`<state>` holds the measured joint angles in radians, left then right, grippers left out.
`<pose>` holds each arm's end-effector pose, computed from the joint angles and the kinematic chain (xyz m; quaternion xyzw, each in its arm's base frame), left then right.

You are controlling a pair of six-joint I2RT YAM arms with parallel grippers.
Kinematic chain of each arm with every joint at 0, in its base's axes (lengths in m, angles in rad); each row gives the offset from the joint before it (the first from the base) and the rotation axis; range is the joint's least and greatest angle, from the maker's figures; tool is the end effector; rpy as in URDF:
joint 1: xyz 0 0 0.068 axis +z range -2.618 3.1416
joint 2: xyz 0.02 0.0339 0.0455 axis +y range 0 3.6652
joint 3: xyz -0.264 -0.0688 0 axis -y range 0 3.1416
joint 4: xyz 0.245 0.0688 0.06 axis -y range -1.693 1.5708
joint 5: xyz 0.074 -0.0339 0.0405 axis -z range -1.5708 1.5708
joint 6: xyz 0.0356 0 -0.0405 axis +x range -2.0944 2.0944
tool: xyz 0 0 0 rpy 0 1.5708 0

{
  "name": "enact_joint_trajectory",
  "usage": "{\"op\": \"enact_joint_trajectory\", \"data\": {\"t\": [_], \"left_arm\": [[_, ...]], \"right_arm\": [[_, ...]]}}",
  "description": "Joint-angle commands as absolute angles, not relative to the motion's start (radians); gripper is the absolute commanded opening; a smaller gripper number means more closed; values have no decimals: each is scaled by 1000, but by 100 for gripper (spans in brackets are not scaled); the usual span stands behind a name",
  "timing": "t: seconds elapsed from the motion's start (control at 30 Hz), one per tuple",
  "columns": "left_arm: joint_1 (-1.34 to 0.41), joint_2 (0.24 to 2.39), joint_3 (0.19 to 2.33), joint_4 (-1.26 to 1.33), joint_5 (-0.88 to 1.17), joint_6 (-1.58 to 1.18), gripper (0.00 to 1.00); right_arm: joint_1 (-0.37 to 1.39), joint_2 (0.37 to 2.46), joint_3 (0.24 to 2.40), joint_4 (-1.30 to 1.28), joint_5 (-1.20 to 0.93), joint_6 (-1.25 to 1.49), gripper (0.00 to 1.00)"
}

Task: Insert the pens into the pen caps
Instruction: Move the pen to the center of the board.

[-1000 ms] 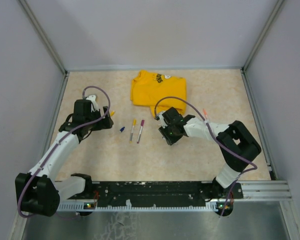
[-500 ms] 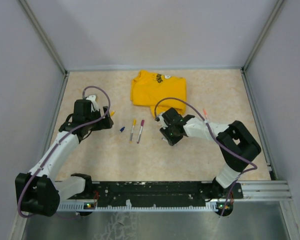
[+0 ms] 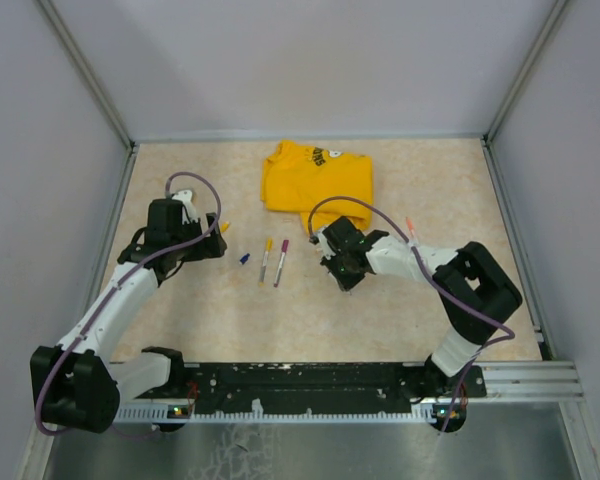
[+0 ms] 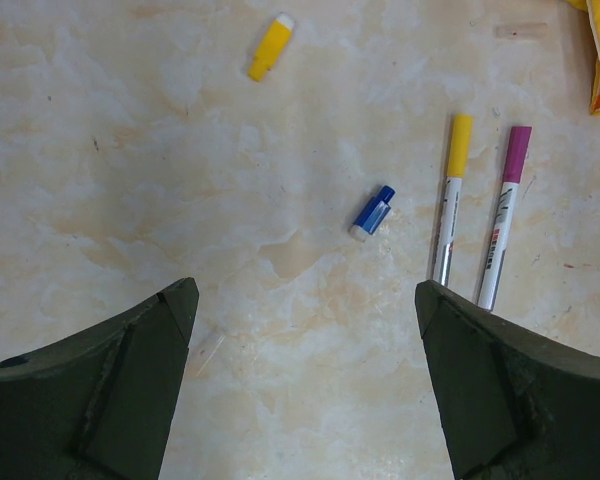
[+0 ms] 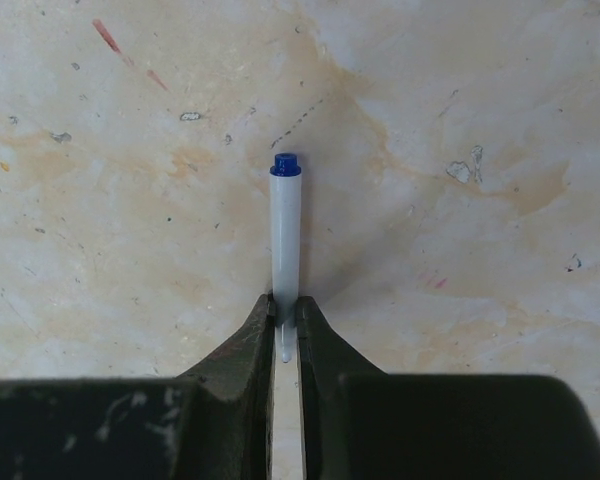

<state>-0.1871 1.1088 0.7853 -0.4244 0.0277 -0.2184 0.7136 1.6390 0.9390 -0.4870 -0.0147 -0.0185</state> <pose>0.2298 -0.0445 0.2543 -0.0088 0.9164 -0.0930 0.3891 0.2303 0.2001 0.1633 -0.3527 0.9161 0.0717 0.1769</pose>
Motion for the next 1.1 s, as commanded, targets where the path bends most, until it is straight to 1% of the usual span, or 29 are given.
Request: {"op": "enact_joint_trajectory", "data": {"t": [0.0, 0.13, 0.27, 0.33, 0.43, 0.53, 0.67, 0.9, 1.0, 1.07], "left_arm": [[-181, 1094, 788, -398, 39, -196, 95], [-181, 1075, 788, -392, 76, -190, 95], [-181, 1041, 781, -369, 145, -188, 95], [-181, 1030, 777, -360, 154, -187, 95], [-181, 1022, 774, -359, 148, -187, 95], [-181, 1023, 773, -362, 144, -186, 95], [-181, 1022, 771, -363, 141, -183, 95], [-181, 1022, 768, -362, 132, -178, 95], [-181, 1022, 767, -363, 130, -178, 95], [-181, 1018, 765, -364, 128, -178, 95]], "right_arm": [[733, 1592, 947, -500, -46, -16, 5], [734, 1505, 922, -429, -47, 14, 3], [736, 1392, 856, -296, -68, 32, 2], [752, 1346, 811, -228, -89, 0, 2], [824, 1315, 769, -179, -56, -135, 3], [901, 1342, 780, -221, -42, -298, 4], [976, 1427, 837, -327, -24, -461, 4], [1043, 1605, 964, -539, -43, -583, 6], [1066, 1642, 989, -564, -50, -595, 10], [1072, 1679, 1001, -567, -66, -584, 16]]}}
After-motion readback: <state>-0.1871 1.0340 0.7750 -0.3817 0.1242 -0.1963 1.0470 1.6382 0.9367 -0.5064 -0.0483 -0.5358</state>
